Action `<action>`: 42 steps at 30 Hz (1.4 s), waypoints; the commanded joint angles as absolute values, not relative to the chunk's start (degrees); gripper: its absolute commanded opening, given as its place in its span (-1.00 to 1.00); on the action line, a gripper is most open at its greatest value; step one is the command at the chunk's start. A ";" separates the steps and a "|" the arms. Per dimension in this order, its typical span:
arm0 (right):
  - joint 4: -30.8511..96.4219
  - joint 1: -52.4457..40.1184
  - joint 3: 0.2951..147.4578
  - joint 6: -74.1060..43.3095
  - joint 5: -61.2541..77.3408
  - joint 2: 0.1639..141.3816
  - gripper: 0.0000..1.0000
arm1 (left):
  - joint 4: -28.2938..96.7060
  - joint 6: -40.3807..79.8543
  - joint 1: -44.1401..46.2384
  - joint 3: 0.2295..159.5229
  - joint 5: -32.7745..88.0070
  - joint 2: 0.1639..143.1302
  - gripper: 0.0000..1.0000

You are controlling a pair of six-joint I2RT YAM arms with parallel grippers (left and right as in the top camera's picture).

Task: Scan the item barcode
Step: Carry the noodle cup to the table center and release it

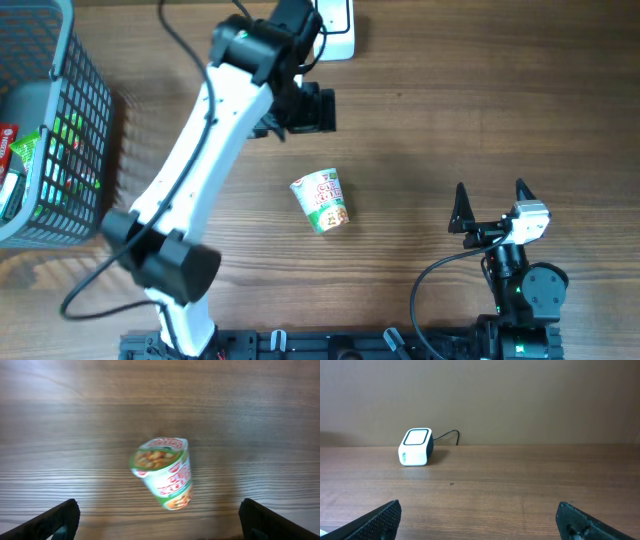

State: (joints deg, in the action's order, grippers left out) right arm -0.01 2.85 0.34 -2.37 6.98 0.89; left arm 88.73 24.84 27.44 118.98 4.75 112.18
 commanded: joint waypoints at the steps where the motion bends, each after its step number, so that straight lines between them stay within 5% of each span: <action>1: -0.34 3.09 0.30 -3.14 5.98 0.43 1.00 | 86.74 27.57 29.78 118.89 10.87 116.75 1.00; 33: -0.34 3.09 0.30 -3.16 5.98 0.43 1.00 | 82.08 52.73 35.16 107.44 -9.82 115.57 1.00; 42: -0.34 3.09 0.30 -3.14 5.98 0.43 0.99 | 82.48 52.73 28.25 107.46 -10.37 109.82 1.00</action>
